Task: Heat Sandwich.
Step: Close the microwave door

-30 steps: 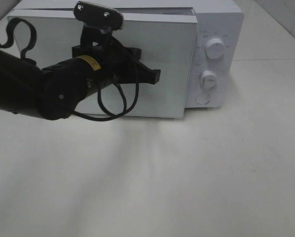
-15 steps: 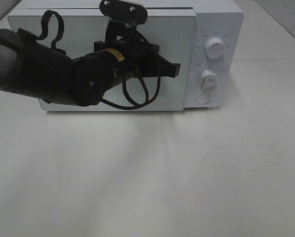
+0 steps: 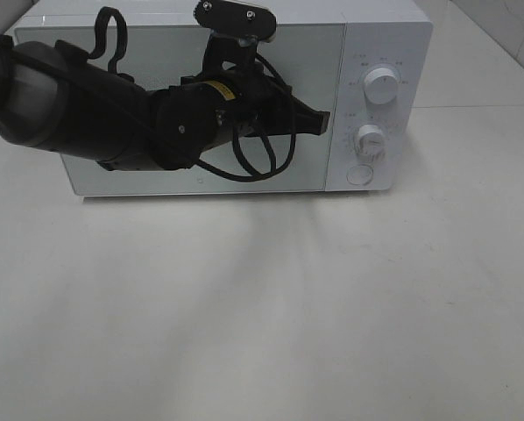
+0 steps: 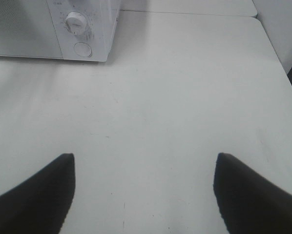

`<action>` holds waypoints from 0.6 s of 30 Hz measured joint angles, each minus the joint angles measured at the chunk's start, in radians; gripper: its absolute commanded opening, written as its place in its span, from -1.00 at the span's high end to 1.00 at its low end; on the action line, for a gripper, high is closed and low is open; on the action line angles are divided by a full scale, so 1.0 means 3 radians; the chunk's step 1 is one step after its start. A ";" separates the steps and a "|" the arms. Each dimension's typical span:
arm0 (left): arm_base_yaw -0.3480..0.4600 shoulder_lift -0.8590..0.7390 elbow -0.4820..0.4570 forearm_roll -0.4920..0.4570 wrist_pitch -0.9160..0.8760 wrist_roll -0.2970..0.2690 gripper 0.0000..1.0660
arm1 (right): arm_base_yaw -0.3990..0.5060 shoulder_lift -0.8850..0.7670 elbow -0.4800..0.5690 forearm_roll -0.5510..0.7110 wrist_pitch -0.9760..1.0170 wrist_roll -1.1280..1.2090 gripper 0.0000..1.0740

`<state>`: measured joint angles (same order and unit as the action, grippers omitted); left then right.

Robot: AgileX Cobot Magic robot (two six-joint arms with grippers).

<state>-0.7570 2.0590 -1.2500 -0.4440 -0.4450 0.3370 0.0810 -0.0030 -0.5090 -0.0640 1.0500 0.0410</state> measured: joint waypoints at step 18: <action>0.0003 0.0003 -0.0023 0.0013 0.0077 0.0000 1.00 | 0.0000 0.0000 0.0000 0.0000 0.0000 0.0000 -0.42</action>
<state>-0.7560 2.0600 -1.2570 -0.4400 -0.4220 0.3370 0.0810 -0.0030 -0.5090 -0.0640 1.0500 0.0410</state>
